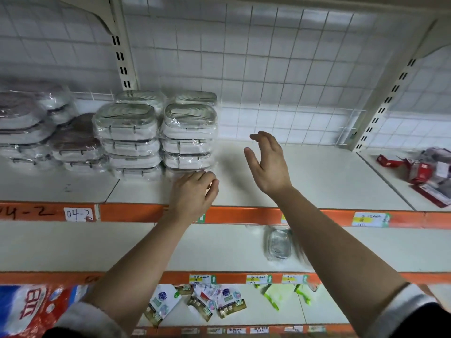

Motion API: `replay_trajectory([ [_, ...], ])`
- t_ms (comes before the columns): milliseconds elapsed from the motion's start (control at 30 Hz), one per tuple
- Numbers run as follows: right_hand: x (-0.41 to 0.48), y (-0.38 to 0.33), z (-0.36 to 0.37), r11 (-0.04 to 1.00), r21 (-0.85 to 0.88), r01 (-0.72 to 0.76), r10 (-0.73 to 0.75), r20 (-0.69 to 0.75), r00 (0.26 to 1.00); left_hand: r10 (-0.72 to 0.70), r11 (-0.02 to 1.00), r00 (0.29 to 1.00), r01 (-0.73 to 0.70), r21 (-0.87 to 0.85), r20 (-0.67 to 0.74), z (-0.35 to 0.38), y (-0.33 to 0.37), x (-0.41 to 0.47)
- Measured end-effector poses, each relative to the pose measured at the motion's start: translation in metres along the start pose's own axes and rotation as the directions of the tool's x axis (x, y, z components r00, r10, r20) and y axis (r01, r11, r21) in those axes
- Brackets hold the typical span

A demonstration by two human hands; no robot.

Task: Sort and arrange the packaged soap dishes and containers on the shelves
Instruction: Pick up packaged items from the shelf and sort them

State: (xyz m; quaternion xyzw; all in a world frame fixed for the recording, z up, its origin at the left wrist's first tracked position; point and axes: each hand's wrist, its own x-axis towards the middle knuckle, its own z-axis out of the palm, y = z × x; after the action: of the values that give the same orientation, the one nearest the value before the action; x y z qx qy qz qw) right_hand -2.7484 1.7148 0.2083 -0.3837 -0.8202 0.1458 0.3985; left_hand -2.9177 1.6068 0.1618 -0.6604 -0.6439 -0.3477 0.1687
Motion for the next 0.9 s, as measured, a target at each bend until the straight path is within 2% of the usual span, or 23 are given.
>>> replay_trajectory([
  [233,-0.068,0.051,-0.065,0.993,-0.037,-0.116,0.114,-0.035,0.993,0.08,0.993,0.994,-0.074,-0.088,0.073,0.02,0.093,-0.019],
  [367,-0.117,0.079,-0.101,0.986,-0.104,-0.13,0.116,-0.125,0.985,0.128,0.987,0.985,-0.115,-0.115,0.114,0.035,0.138,-0.04],
  [467,-0.158,0.104,-0.123,0.974,-0.159,-0.16,0.132,-0.174,0.976,0.118,0.983,0.98,-0.093,-0.158,0.159,0.047,0.17,-0.061],
  [667,-0.233,0.154,-0.143,0.947,-0.176,-0.268,0.253,-0.104,0.962,0.084,0.985,0.963,-0.041,-0.168,0.258,0.081,0.215,-0.101],
  [900,-0.272,0.2,-0.119,0.923,-0.194,-0.333,0.338,-0.009,0.941,0.002,0.991,0.918,0.053,-0.127,0.397,0.151,0.223,-0.135],
])
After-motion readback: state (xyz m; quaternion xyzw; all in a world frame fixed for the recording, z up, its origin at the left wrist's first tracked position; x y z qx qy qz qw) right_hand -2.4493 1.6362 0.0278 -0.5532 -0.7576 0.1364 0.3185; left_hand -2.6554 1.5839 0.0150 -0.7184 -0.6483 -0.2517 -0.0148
